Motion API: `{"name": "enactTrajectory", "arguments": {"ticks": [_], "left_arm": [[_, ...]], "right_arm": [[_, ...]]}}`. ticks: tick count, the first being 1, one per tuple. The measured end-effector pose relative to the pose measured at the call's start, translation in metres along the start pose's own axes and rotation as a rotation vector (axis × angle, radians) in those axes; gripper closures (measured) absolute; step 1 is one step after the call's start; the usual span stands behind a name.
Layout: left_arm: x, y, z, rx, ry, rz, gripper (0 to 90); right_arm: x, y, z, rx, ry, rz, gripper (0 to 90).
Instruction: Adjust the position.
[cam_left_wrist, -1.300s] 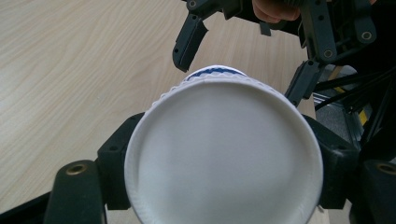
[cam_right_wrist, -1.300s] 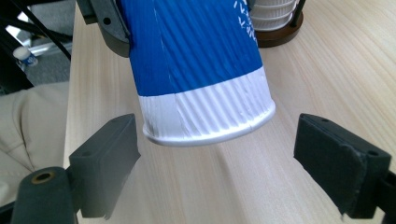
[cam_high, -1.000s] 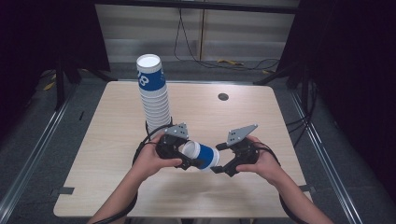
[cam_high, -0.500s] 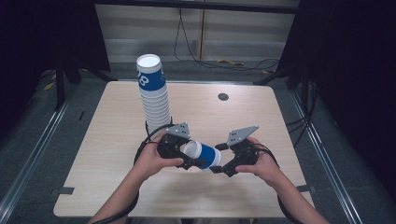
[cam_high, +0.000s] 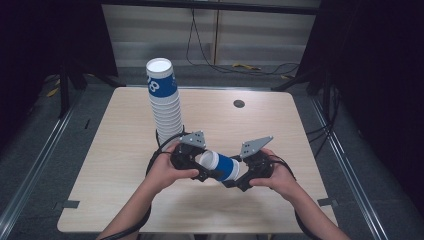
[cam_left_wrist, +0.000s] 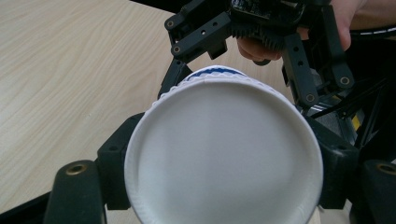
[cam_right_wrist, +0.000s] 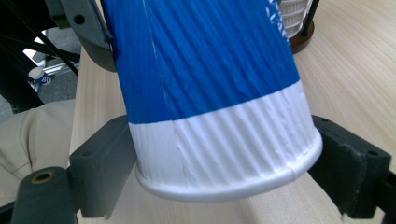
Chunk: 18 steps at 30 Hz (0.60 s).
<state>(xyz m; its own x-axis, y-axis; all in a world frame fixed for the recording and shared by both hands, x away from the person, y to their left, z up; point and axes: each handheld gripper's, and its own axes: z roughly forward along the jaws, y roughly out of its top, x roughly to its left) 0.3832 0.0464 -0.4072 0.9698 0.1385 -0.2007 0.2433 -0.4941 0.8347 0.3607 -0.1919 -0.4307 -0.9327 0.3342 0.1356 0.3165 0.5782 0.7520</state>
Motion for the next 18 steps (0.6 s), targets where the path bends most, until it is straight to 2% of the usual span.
{"name": "enactTrajectory", "arguments": {"ticks": [18], "left_arm": [[0.0017,-0.0038,0.0,-0.018,-0.017,-0.015,26.7]], "right_arm": [[0.0019,0.0004,0.0004,0.013,-0.007,-0.021,17.0]]}}
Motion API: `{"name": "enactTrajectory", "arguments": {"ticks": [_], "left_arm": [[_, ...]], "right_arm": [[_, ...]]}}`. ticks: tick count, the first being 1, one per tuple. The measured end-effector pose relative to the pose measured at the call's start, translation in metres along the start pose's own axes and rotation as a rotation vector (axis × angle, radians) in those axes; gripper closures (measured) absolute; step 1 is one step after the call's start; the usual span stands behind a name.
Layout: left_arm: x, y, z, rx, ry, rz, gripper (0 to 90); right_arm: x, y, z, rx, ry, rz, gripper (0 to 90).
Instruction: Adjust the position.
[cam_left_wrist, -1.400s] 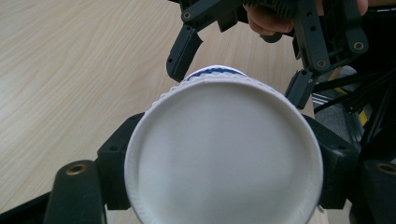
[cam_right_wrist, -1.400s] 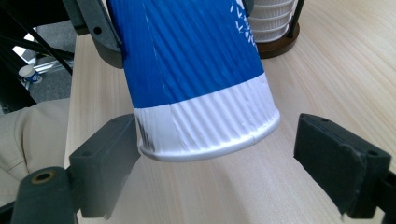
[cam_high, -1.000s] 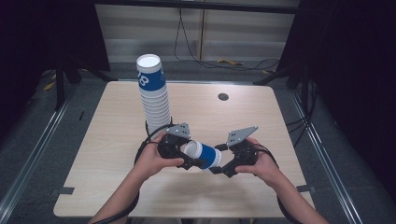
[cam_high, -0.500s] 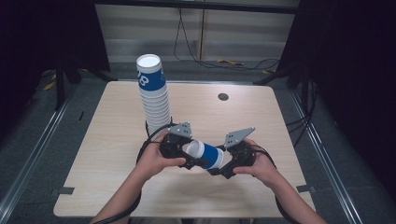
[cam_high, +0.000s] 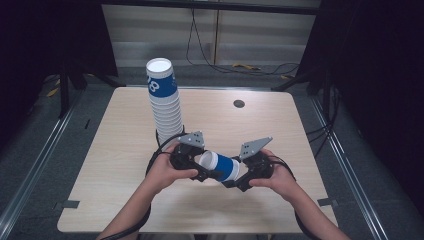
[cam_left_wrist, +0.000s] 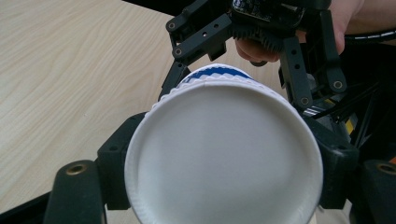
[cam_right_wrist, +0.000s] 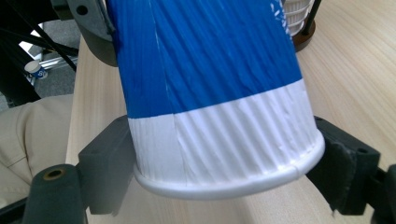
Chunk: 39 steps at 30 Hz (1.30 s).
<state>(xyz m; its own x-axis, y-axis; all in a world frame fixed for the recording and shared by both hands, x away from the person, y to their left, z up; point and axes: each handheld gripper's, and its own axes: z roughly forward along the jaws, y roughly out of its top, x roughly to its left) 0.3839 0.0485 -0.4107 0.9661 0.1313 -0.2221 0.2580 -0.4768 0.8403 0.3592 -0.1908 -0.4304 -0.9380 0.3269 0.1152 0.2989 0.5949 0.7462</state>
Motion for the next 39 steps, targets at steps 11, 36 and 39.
{"name": "enactTrajectory", "arguments": {"ticks": [11,36,39], "left_arm": [[0.0004,-0.0014,-0.0003,0.006,-0.007,0.002,26.6],[0.0015,-0.0035,-0.0014,-0.021,-0.014,-0.008,26.6],[0.0023,-0.0046,-0.0016,-0.022,-0.016,-0.007,26.6]], "right_arm": [[0.0002,0.0008,-0.0005,0.009,-0.003,-0.023,18.3],[0.0002,0.0007,-0.0032,-0.005,-0.001,-0.022,18.5],[-0.0001,0.0009,-0.0034,-0.002,-0.001,-0.024,18.9]]}}
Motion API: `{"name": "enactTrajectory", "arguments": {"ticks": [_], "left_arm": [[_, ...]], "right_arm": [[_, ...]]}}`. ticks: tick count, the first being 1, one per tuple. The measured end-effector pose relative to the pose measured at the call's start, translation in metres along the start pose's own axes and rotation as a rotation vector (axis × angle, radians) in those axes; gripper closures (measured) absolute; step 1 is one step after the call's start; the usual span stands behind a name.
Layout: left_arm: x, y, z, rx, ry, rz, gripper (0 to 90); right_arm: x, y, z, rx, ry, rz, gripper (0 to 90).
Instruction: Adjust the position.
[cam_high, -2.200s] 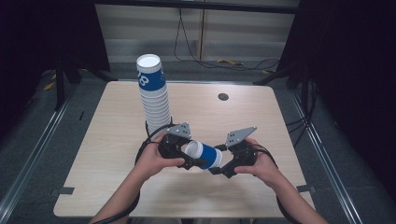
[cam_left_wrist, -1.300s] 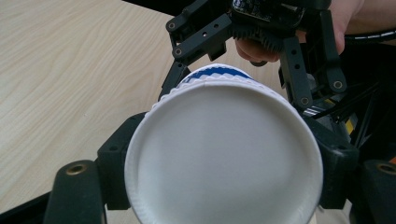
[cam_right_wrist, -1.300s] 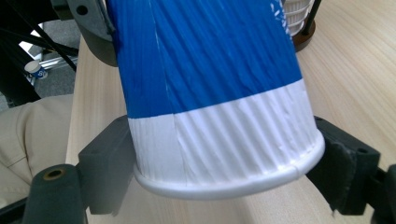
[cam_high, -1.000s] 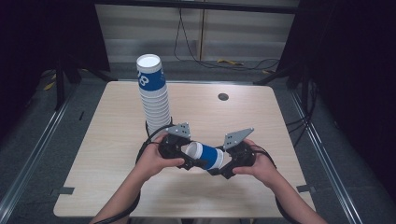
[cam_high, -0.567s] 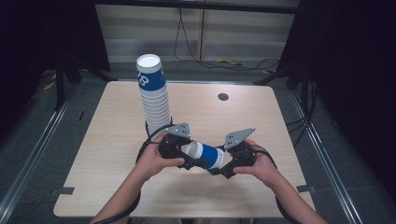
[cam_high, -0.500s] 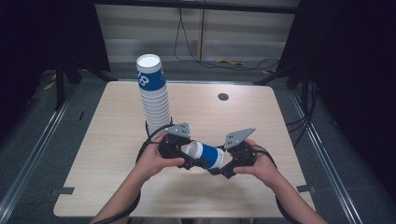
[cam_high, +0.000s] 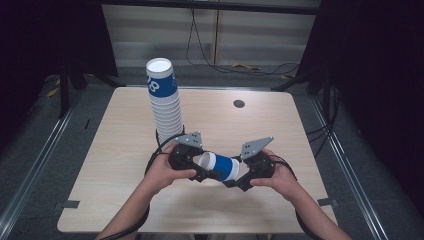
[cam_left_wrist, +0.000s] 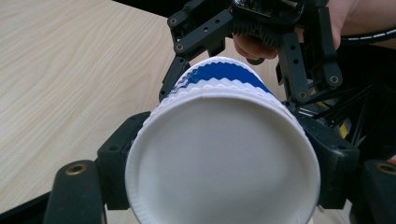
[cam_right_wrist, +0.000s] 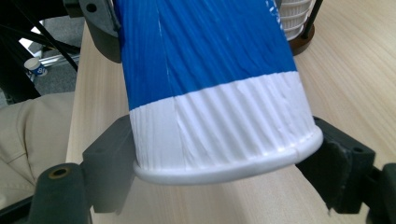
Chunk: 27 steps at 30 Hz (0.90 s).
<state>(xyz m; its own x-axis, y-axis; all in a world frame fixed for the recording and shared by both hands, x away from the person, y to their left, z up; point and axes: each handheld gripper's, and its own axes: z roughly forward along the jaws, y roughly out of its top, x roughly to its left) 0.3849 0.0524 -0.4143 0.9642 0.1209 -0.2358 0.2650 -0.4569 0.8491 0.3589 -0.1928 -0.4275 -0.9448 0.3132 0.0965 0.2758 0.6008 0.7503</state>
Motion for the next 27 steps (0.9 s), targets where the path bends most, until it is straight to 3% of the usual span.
{"name": "enactTrajectory", "arguments": {"ticks": [27], "left_arm": [[-0.0025,0.0024,0.0042,0.056,0.023,0.021,18.4]], "right_arm": [[-0.0005,0.0033,-0.0019,0.06,-0.008,-0.017,20.7]]}}
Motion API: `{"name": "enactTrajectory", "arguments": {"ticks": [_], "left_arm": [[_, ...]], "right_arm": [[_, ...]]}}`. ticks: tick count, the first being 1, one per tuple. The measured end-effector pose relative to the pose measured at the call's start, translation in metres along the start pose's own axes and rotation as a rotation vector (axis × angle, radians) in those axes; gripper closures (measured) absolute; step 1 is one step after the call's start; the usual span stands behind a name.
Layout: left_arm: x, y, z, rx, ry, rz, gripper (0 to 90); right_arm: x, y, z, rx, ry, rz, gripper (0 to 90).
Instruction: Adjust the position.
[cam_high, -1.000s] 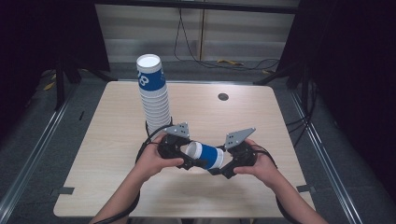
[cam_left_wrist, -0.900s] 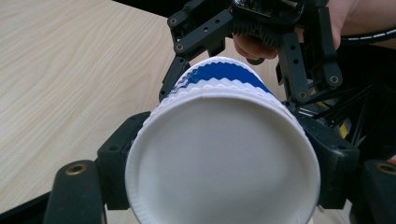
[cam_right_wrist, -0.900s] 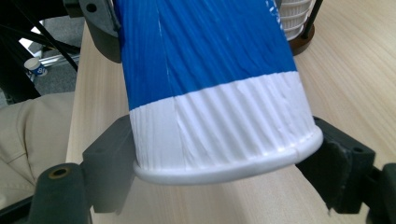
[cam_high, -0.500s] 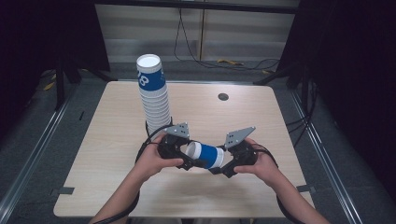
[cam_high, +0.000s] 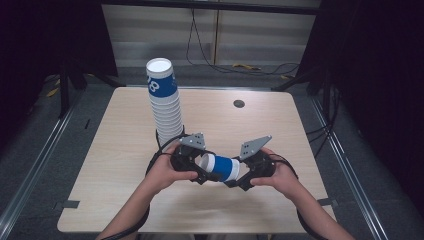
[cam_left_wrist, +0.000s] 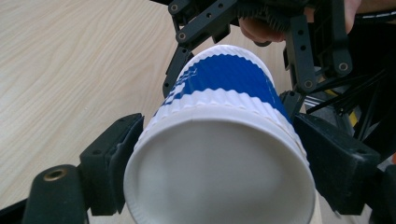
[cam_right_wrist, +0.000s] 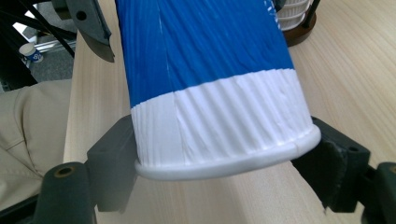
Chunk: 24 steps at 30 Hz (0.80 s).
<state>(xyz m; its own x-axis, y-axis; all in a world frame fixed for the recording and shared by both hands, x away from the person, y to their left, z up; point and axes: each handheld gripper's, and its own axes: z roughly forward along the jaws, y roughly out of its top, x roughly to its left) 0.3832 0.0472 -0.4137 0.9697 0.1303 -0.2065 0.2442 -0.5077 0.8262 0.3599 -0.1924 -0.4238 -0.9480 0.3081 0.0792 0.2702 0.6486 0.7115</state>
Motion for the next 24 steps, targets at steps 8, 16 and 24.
{"name": "enactTrajectory", "arguments": {"ticks": [8,16,24], "left_arm": [[0.0005,-0.0016,0.0002,0.002,0.009,0.005,17.5],[0.0,-0.0017,0.0012,0.03,0.024,0.029,16.8],[-0.0032,0.0012,0.003,0.087,0.049,0.071,16.4]], "right_arm": [[-0.0005,-0.0007,-0.0005,0.004,-0.001,0.008,20.9],[-0.0003,-0.0001,-0.0011,0.02,0.002,-0.014,21.5],[0.0019,0.0012,-0.0003,0.072,-0.004,-0.033,21.6]]}}
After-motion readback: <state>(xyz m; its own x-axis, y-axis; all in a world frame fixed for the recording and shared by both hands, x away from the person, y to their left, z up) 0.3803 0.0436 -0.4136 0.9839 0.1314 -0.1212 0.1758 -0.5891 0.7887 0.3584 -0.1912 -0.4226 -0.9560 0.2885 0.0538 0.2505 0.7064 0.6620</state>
